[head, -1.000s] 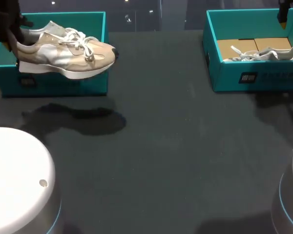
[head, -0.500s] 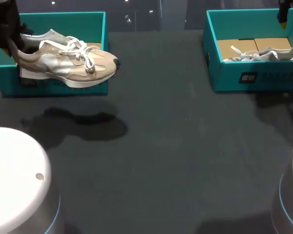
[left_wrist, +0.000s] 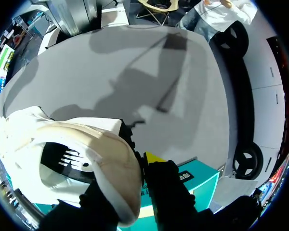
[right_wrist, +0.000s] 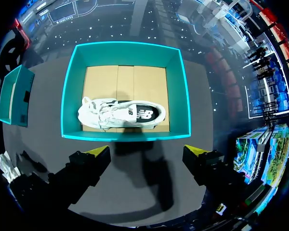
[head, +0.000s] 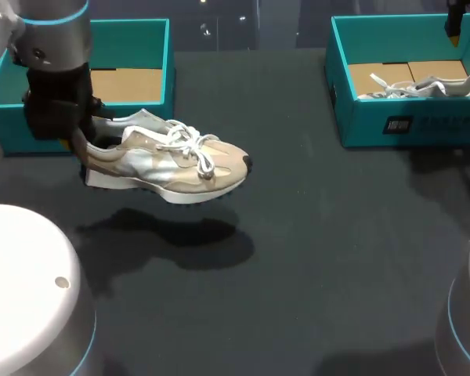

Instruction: Take the shoe out of the shoebox, open the shoe tongue, remove and reinsert the insole, then place the shoe into the shoebox

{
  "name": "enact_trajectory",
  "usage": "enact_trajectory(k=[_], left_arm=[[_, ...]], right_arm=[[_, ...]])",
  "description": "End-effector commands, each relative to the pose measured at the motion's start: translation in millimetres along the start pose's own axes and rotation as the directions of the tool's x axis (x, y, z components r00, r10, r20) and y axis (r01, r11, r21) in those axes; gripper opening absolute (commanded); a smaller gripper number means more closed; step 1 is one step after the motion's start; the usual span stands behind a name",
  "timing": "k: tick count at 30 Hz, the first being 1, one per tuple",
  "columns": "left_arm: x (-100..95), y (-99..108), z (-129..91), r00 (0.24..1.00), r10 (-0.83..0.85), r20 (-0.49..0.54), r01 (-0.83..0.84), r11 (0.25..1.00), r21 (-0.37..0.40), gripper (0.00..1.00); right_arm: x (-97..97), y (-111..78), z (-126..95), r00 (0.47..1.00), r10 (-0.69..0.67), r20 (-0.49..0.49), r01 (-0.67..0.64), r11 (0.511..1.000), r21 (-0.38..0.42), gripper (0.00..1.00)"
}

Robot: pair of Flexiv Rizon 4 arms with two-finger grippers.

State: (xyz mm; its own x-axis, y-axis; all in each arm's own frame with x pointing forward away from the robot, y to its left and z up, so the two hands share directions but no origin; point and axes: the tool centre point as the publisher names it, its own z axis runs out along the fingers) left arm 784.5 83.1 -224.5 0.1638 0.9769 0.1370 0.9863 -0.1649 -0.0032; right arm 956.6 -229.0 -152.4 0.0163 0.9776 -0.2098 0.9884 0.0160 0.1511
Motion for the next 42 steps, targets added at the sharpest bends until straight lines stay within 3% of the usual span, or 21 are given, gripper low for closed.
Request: enact_trajectory(k=[1, 12, 26, 42], left_arm=[[-6.5, -3, 2, 1.000, -0.003, -0.015, 0.002, 0.999, -0.041, 0.00], [-10.4, -3, 6, 1.000, -0.005, -0.023, 0.004, 0.999, -0.035, 0.00], [-105.7, -24, 57, 0.998, -0.040, -0.051, 0.040, 0.999, -0.001, 0.00], [-172.9, -30, 94, 0.992, -0.073, -0.100, 0.074, 0.997, 0.002, 0.00]], right_arm=[[-0.2, 0.3, 0, 1.000, 0.000, -0.001, 0.000, 1.000, 0.001, 1.00], [-0.2, 0.3, 0, 1.000, 0.000, -0.001, 0.000, 1.000, 0.001, 1.00], [-0.2, 0.3, 0, 1.000, 0.000, -0.001, 0.000, 1.000, 0.001, 1.00], [-0.2, 0.3, 0, 1.000, 0.000, -0.001, 0.000, 1.000, 0.001, 1.00]])
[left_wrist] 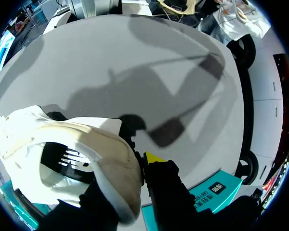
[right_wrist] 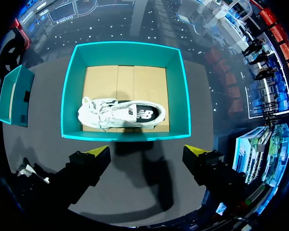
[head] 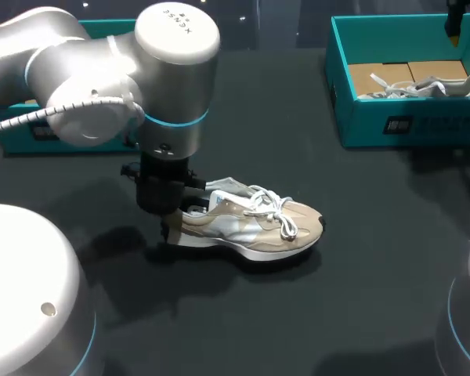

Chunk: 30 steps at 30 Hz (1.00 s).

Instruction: Take the shoe out of the shoebox, open the shoe tongue, remove and reinsert the insole, then place the shoe into the shoebox

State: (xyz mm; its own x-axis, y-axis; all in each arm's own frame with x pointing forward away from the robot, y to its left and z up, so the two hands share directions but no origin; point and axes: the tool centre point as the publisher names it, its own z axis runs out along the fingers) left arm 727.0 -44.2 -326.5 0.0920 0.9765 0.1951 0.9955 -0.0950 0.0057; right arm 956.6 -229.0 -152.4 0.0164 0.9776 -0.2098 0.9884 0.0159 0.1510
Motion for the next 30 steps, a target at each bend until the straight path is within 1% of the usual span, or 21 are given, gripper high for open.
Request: enact_trajectory(k=[1, 9, 15, 20, 30], left_arm=[[-29.5, 4, 11, 0.999, -0.003, -0.042, 0.003, 1.000, 0.000, 0.00], [-52.0, 6, 23, 0.999, -0.010, -0.041, 0.010, 1.000, -0.007, 0.00], [-64.4, 6, 31, 0.998, -0.022, -0.052, 0.020, 1.000, -0.021, 0.00], [-71.4, 7, 37, 0.997, -0.031, -0.064, 0.029, 0.999, -0.030, 0.00], [-77.9, 9, 46, 0.997, -0.030, -0.073, 0.027, 0.999, -0.039, 0.00]], right_arm=[[-0.1, 0.3, 0, 1.000, 0.000, -0.001, 0.000, 1.000, 0.001, 1.00], [-0.1, 0.3, 0, 1.000, 0.000, -0.001, 0.000, 1.000, 0.001, 1.00], [-0.1, 0.3, 0, 1.000, 0.000, -0.001, 0.000, 1.000, 0.001, 1.00], [-0.1, 0.3, 0, 1.000, 0.000, -0.001, 0.000, 1.000, 0.001, 1.00], [-0.1, 0.3, 0, 1.000, 0.000, -0.001, 0.000, 1.000, 0.001, 1.00]])
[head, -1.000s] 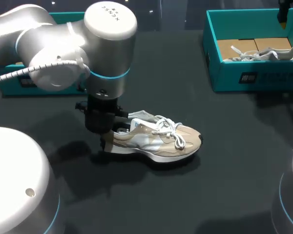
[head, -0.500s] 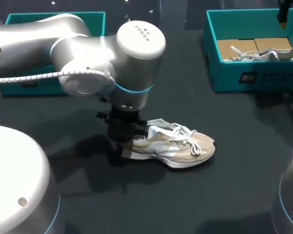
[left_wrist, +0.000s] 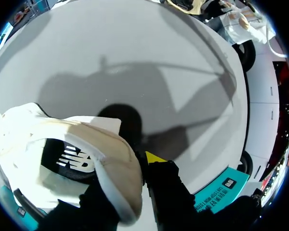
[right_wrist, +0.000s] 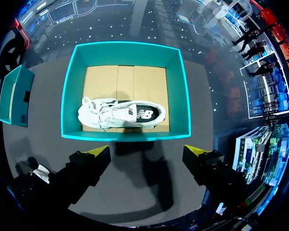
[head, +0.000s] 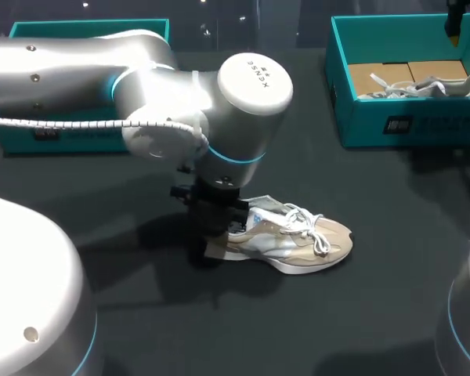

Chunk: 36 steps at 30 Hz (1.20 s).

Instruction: Take the shoe out of the shoebox, open the shoe tongue, remove and reinsert the insole, then place the shoe into the shoebox

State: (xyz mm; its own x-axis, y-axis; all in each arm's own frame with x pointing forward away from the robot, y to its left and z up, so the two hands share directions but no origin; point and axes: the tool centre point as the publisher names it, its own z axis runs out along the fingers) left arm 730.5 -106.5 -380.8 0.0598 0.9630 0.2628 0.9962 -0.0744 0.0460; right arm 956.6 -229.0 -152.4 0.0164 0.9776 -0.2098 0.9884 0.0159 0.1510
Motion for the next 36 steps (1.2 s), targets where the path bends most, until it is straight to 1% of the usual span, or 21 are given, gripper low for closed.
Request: enact_trajectory(k=[1, 6, 7, 10, 13, 15, 16, 17, 18, 20, 21, 25, 29, 32, 34, 35, 36], left_arm=[[-7.2, 0, 4, 1.000, 0.000, -0.004, 0.000, 1.000, -0.004, 0.00], [-4.8, 0, 7, 1.000, 0.000, -0.005, 0.000, 1.000, 0.000, 0.00], [-3.6, 0, 8, 1.000, 0.001, -0.005, -0.001, 1.000, 0.001, 0.03], [-1.2, 0, 9, 1.000, 0.004, -0.007, -0.004, 1.000, 0.004, 0.21], [0.4, 0, 9, 1.000, 0.003, -0.007, -0.003, 1.000, 0.008, 0.44], [1.9, -1, 8, 1.000, 0.000, -0.001, 0.000, 1.000, 0.014, 0.49], [2.7, -1, 6, 1.000, -0.004, 0.005, 0.004, 1.000, 0.015, 0.60], [3.4, -2, 4, 1.000, -0.008, 0.013, 0.008, 1.000, 0.018, 0.69], [4.3, -2, 1, 1.000, -0.009, 0.024, 0.009, 1.000, 0.019, 0.82], [6.6, -4, -7, 0.999, -0.007, 0.045, 0.006, 1.000, 0.020, 0.97], [8.1, -4, -12, 0.998, -0.010, 0.058, 0.009, 1.000, 0.017, 1.00], [19.1, -6, -37, 0.991, -0.035, 0.131, 0.030, 0.999, 0.037, 1.00], [37.4, -10, -62, 0.980, -0.110, 0.165, 0.096, 0.991, 0.093, 1.00], [55.9, -12, -77, 0.955, -0.231, 0.183, 0.192, 0.959, 0.207, 1.00], [70.5, -15, -85, 0.928, -0.312, 0.205, 0.242, 0.920, 0.307, 1.00], [77.8, -18, -88, 0.914, -0.352, 0.202, 0.269, 0.898, 0.349, 1.00], [85.9, -20, -89, 0.896, -0.406, 0.179, 0.308, 0.860, 0.407, 1.00]], right_arm=[[-0.1, 0.3, 0, 1.000, 0.000, -0.001, 0.000, 1.000, 0.001, 1.00], [-0.1, 0.3, 0, 1.000, 0.000, -0.001, 0.000, 1.000, 0.001, 1.00], [-0.1, 0.3, 0, 1.000, 0.000, -0.001, 0.000, 1.000, 0.001, 1.00], [-0.1, 0.3, 0, 1.000, 0.000, -0.001, 0.000, 1.000, 0.001, 1.00], [-0.1, 0.3, 0, 1.000, 0.000, -0.001, 0.000, 1.000, 0.001, 1.00], [-0.1, 0.3, 0, 1.000, 0.000, -0.001, 0.000, 1.000, 0.001, 1.00], [-0.1, 0.3, 0, 1.000, 0.000, -0.001, 0.000, 1.000, 0.001, 1.00], [-0.1, 0.3, 0, 1.000, 0.000, -0.001, 0.000, 1.000, 0.001, 1.00], [-0.1, 0.3, 0, 1.000, 0.000, -0.001, 0.000, 1.000, 0.001, 1.00], [-0.1, 0.3, 0, 1.000, 0.000, -0.001, 0.000, 1.000, 0.001, 1.00], [-0.1, 0.3, 0, 1.000, 0.000, -0.001, 0.000, 1.000, 0.001, 1.00], [-0.1, 0.3, 0, 1.000, 0.000, -0.001, 0.000, 1.000, 0.001, 1.00], [-0.1, 0.3, 0, 1.000, 0.000, -0.001, 0.000, 1.000, 0.001, 1.00], [-0.1, 0.3, 0, 1.000, 0.000, -0.001, 0.000, 1.000, 0.001, 1.00], [-0.1, 0.3, 0, 1.000, 0.000, -0.001, 0.000, 1.000, 0.001, 1.00], [-0.1, 0.3, 0, 1.000, 0.000, -0.001, 0.000, 1.000, 0.001, 1.00], [-0.1, 0.3, 0, 1.000, 0.000, -0.001, 0.000, 1.000, 0.001, 1.00]])
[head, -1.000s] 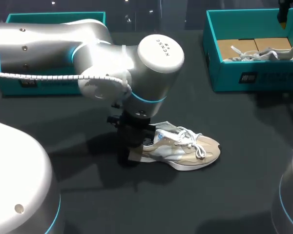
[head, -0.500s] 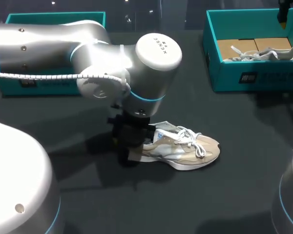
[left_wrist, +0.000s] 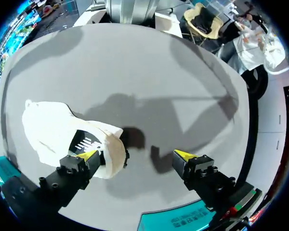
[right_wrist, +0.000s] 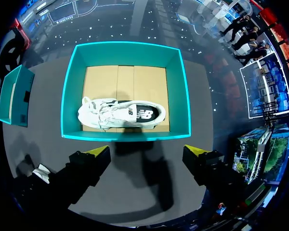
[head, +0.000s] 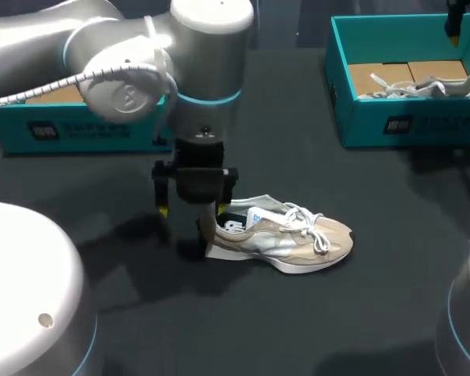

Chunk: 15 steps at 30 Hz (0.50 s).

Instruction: Take the shoe out of the shoebox, open the shoe tongue, remove and reinsert the insole, then place the shoe into the shoebox

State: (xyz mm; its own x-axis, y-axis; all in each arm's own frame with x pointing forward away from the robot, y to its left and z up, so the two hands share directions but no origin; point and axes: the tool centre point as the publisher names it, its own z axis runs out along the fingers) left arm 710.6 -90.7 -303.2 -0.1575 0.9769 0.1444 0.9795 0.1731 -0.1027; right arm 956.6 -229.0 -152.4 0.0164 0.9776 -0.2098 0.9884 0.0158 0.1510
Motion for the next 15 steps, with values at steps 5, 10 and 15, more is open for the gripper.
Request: enact_trajectory(k=[5, 10, 15], left_arm=[[56.0, 3.0, -25.5, 0.975, -0.197, 0.104, 0.168, 0.958, 0.233, 1.00], [56.0, 3.0, -25.5, 0.975, -0.197, 0.104, 0.168, 0.958, 0.233, 1.00], [56.2, 5.6, -25.1, 0.955, -0.271, 0.121, 0.230, 0.934, 0.275, 1.00]], right_arm=[[-0.1, 0.3, 0.1, 1.000, 0.000, -0.001, 0.000, 1.000, 0.001, 1.00], [-0.1, 0.3, 0.1, 1.000, 0.000, -0.001, 0.000, 1.000, 0.001, 1.00], [-0.1, 0.3, 0.1, 1.000, 0.000, -0.001, 0.000, 1.000, 0.001, 1.00]])
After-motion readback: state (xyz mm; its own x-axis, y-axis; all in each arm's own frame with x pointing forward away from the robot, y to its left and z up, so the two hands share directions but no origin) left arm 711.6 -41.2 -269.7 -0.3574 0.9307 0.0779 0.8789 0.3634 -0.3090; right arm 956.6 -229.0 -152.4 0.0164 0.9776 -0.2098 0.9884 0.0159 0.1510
